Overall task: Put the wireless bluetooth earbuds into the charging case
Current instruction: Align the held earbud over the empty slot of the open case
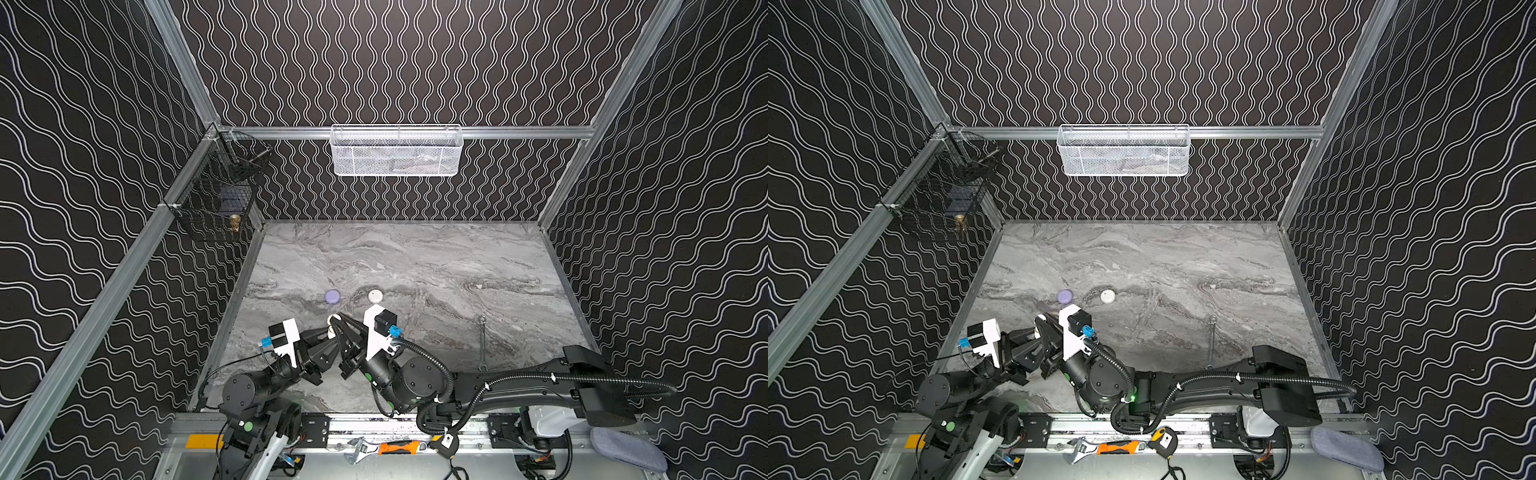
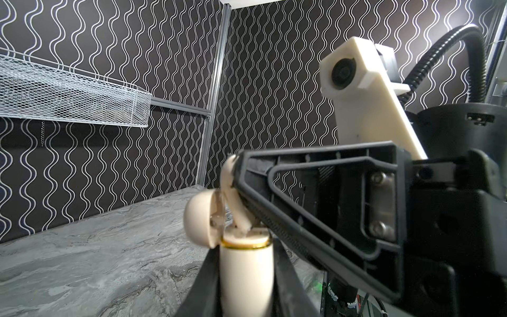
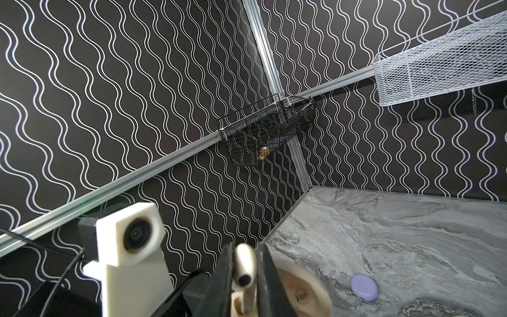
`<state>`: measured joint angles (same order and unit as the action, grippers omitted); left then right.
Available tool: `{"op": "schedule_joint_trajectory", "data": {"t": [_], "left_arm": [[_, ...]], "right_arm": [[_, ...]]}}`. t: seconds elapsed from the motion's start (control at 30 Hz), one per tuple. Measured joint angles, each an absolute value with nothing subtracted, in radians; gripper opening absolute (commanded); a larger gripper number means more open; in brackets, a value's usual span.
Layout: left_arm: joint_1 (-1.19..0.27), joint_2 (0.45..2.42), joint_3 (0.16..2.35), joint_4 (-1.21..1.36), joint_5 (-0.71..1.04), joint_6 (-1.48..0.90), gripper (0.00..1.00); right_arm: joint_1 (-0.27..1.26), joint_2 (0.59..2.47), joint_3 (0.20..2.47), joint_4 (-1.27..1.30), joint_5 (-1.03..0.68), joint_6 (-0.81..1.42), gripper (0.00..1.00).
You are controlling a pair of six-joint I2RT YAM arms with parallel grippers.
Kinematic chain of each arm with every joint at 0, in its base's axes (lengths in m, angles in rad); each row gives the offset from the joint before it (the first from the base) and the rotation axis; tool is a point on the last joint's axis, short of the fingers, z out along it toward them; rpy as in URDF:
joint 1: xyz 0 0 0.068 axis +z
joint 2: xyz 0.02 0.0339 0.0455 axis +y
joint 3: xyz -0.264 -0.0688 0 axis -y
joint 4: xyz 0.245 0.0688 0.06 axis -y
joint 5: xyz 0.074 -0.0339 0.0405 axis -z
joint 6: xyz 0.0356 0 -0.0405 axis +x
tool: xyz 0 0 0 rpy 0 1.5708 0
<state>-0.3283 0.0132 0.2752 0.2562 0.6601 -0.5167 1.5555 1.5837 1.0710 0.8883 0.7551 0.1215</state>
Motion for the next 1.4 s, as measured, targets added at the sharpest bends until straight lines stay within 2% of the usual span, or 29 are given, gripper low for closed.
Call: {"op": "schedule_joint_trajectory", "data": {"t": [0.77,1.4], "left_arm": [[-0.329,0.013,0.295,0.160,0.685,-0.467,0.00],[-0.329,0.013,0.271,0.243,0.703,-0.469,0.00]], "right_arm": [[1.574,1.525,0.973,0.881,0.766,0.269,0.00],[1.588,1.502,0.967,0.877,0.771,0.248,0.00]]}}
